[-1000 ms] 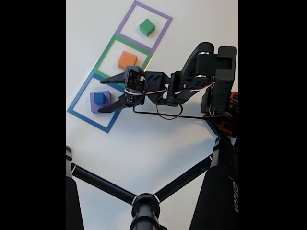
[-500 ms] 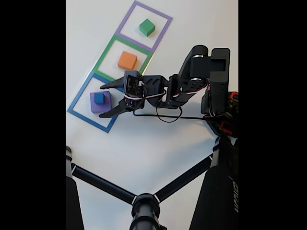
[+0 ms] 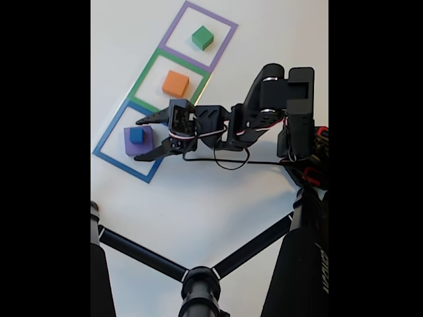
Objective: Tower of hanoi
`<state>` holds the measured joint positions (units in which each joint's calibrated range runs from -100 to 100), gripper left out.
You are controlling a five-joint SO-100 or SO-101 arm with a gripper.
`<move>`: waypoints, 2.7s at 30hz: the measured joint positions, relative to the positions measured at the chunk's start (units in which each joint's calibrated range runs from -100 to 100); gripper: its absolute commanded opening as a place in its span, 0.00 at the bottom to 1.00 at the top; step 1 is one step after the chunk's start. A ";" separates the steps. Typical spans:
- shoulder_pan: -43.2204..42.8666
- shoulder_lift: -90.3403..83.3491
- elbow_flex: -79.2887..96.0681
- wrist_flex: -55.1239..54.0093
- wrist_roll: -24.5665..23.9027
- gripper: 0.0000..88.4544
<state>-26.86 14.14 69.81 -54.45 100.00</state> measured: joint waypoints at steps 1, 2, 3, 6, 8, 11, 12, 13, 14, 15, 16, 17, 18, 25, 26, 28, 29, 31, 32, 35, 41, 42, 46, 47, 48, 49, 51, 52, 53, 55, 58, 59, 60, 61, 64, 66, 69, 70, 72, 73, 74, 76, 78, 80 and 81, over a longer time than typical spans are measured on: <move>-0.12 0.08 -0.09 0.00 -0.18 0.22; -0.23 0.08 -0.27 0.00 0.00 0.21; -0.35 0.08 -0.35 0.00 0.00 0.20; -0.35 0.08 -0.44 0.00 0.00 0.16; -0.35 0.42 -0.44 0.00 0.00 0.14; -0.35 0.59 -0.44 0.00 -0.54 0.12; -0.35 0.59 -0.44 0.00 -0.54 0.11; -0.35 0.59 -0.44 0.00 -0.54 0.11; -0.35 0.59 -0.44 0.00 -0.54 0.10; -0.35 0.59 -0.44 0.00 -0.54 0.10; -0.35 0.59 -0.44 0.00 -0.54 0.09; -0.35 0.59 -0.44 0.00 -0.54 0.08; -0.35 0.59 -0.44 0.00 -0.54 0.08; -0.35 0.59 -0.44 0.00 -0.54 0.04; -0.35 0.59 -0.44 0.00 -0.54 0.04; -0.35 0.51 -0.44 0.24 -0.54 0.04; -0.35 0.08 -0.44 0.97 -0.54 0.04; -0.35 -1.77 -0.18 2.98 -0.54 0.04; -0.35 -2.87 0.00 4.19 -0.54 0.04; -0.35 -7.94 1.24 7.82 -0.18 0.03; 0.47 -23.89 2.74 20.88 0.00 0.03; 1.29 -27.10 2.74 24.10 0.00 0.03; 4.80 -39.76 2.57 38.77 -0.54 0.03; 5.38 -43.06 2.21 42.97 -0.54 0.03; 6.09 -46.18 1.59 47.32 -0.54 0.03; 6.90 -49.05 0.44 51.75 -0.18 0.03; 9.83 -54.28 -3.01 61.59 -0.54 0.03; 11.35 -56.31 -5.05 66.59 -0.18 0.03; 12.64 -58.17 -7.53 71.83 0.00 0.03; 15.10 -60.87 -13.19 82.22 -0.18 0.03; 20.13 -63.15 -22.58 97.54 -0.18 0.03; 21.77 -63.40 -25.85 102.14 -0.18 0.03; 23.05 -63.66 -29.13 106.41 -0.18 0.03; 24.11 -63.74 -32.49 110.60 -0.18 0.03; 25.86 -63.74 -41.97 121.00 -0.36 0.03; 28.32 -63.74 -47.99 126.72 -0.54 0.03; 31.60 -63.82 -55.07 133.25 -0.54 0.03; 33.12 -63.99 -56.84 134.70 -0.36 0.03; 37.10 -64.33 -58.88 136.80 -0.36 0.03; 38.85 -64.50 -59.41 137.53 -0.36 0.03; 40.37 -64.58 -59.50 137.93 -0.36 0.03; 43.42 -64.75 -59.50 138.57 -0.36 0.03; 47.05 -64.84 -59.50 138.90 -0.36 0.03; 50.44 -64.84 -59.50 139.30 -0.36 0.03; 51.49 -64.84 -59.50 139.38 -0.36 0.03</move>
<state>24.63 -50.70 10.31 84.93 99.64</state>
